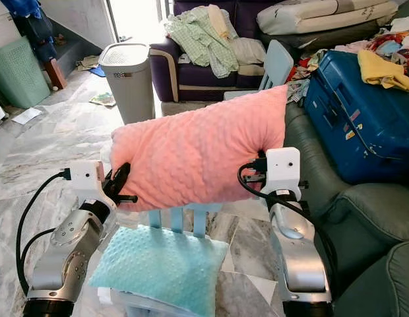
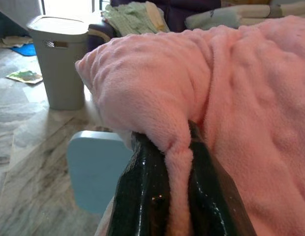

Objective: Move the pillow to the sofa

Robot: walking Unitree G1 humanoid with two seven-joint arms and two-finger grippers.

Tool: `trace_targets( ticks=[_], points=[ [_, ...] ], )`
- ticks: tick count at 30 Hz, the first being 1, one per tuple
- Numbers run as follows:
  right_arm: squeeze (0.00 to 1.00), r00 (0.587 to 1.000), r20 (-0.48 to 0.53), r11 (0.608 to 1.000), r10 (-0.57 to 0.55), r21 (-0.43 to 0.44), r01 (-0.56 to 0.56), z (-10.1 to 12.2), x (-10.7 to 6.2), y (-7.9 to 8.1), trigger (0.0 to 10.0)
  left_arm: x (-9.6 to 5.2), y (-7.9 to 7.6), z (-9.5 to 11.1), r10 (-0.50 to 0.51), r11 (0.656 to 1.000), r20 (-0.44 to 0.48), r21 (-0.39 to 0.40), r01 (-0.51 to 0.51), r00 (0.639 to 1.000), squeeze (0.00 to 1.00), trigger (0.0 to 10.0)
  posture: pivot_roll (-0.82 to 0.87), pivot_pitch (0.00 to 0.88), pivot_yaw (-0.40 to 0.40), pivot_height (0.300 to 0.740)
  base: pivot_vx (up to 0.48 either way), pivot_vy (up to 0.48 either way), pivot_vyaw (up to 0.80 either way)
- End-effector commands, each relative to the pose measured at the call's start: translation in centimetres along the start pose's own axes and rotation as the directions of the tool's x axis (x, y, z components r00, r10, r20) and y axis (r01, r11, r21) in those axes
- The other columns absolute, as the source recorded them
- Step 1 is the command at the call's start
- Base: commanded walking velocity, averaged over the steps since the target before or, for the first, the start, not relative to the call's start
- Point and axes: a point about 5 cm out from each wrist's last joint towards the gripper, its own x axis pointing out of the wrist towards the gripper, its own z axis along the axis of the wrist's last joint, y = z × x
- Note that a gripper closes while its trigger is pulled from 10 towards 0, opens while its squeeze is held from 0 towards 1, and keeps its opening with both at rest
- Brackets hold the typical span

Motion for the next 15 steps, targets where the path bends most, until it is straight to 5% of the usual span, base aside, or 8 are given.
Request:
trace_targets(
  ticks=[1, 15],
  points=[
    [0.0, 1.0, 0.026, 1.0, -0.012, 0.0, 0.012, 0.73, 0.12, -0.31, 10.0, 0.12, -0.46, 0.79, -0.025, 1.0, 0.026, 0.005, 0.025, 0.999, 0.0, 10.0, -0.09, 0.0, 0.019, 0.74, 0.0, 0.0, -0.79],
    [0.0, 1.0, 0.031, 1.0, -0.002, -0.003, 0.002, 1.12, 0.42, -0.46, 10.0, 0.18, -0.7, 0.66, -0.028, 1.0, 0.018, -0.008, 0.028, 0.999, 0.0, 10.0, -0.1, 0.0, 0.019, 0.74, 0.0, 0.0, -0.79]
  ],
)
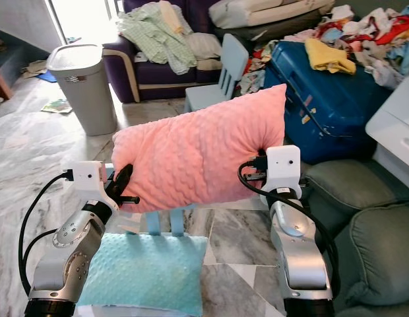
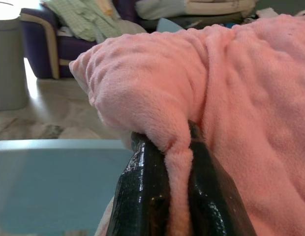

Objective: Move the pillow to the sofa

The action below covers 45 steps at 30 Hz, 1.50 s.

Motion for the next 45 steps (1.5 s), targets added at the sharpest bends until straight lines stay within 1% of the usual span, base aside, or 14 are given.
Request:
trace_targets(
  ticks=[1, 11, 45],
  points=[
    [0.0, 1.0, 0.025, 1.0, 0.002, 0.005, -0.002, 0.83, 0.23, -0.09, 10.0, 0.11, -0.28, 0.82, -0.015, 1.0, 0.03, 0.007, 0.014, 0.999, 0.0, 10.0, -0.1, 0.0, 0.019, 0.74, 0.0, 0.0, -0.79],
    [0.0, 1.0, 0.024, 1.0, 0.005, -0.001, -0.005, 0.94, 0.34, -0.1, 10.0, 0.22, -0.49, 0.71, -0.029, 1.0, 0.028, -0.003, 0.029, 0.999, 0.0, 10.0, -0.1, 0.0, 0.017, 0.74, 0.0, 0.0, -0.79],
    [0.0, 1.0, 0.021, 1.0, 0.016, 0.002, -0.016, 1.05, 0.39, 0.0, 10.0, 0.31, -0.59, 0.31, -0.032, 0.999, 0.003, -0.016, 0.032, 0.999, 0.0, 10.0, -0.11, 0.0, 0.014, 0.74, 0.0, 0.0, -0.79]
  ],
)
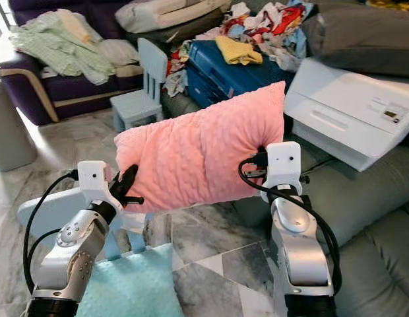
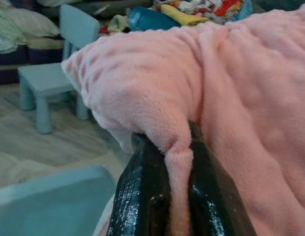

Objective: Move the pillow to the sofa

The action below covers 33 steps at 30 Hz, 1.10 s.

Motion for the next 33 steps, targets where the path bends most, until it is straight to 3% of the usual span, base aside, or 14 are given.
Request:
trace_targets(
  ticks=[1, 33],
  points=[
    [0.0, 1.0, 0.025, 1.0, -0.012, 0.002, 0.012, 0.73, 0.1, -0.35, 10.0, 0.23, -0.47, 0.3, -0.02, 1.0, 0.008, -0.005, 0.02, 1.0, 0.0, 10.0, -0.11, 0.0, 0.015, 0.74, 0.0, 0.0, -0.79],
    [0.0, 1.0, 0.028, 1.0, 0.009, 0.002, -0.009, 0.85, 0.3, -0.03, 10.0, 0.33, -0.63, -0.02, -0.04, 0.999, -0.009, -0.008, 0.04, 0.999, 0.0, 10.0, -0.1, 0.0, 0.012, 0.74, 0.0, 0.0, -0.79]
  ],
)
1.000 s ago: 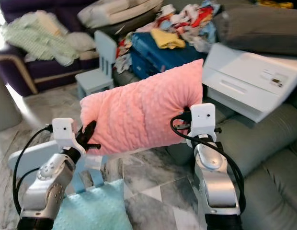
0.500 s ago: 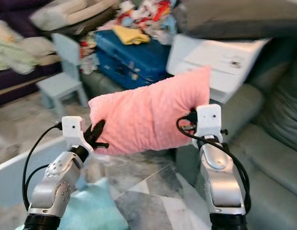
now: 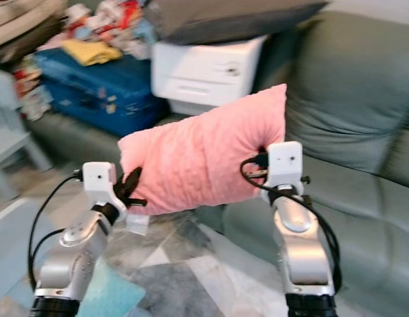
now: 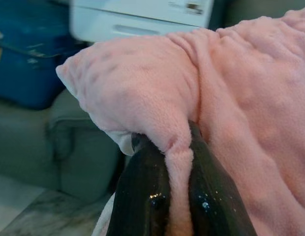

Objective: Move the pillow to the sofa

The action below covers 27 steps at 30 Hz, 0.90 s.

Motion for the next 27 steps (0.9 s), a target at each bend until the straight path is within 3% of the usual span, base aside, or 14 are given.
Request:
trace_targets(
  ticks=[1, 24, 27],
  points=[
    [0.0, 0.999, 0.036, 1.0, -0.013, -0.002, 0.013, 0.85, 0.1, -0.39, 10.0, 0.12, -0.57, 0.28, -0.022, 1.0, 0.011, -0.006, 0.022, 1.0, 0.0, 10.0, -0.1, 0.0, 0.012, 0.74, 0.0, 0.0, -0.79],
    [0.0, 0.999, 0.043, 1.0, -0.018, 0.002, 0.018, 0.85, 0.16, -0.33, 10.0, 0.15, -1.12, 0.67, -0.085, 0.994, 0.016, -0.068, 0.086, 0.996, 0.0, 10.0, -0.1, 0.0, 0.018, 0.74, 0.0, 0.0, -0.79],
    [0.0, 0.999, 0.05, 1.0, -0.013, -0.011, 0.014, 0.98, 0.12, -0.31, 10.0, 0.23, -1.24, 0.74, -0.095, 0.991, 0.015, -0.092, 0.096, 0.995, 0.0, 10.0, -0.11, 0.0, 0.019, 0.74, 0.0, -0.401, 0.0]
  ],
)
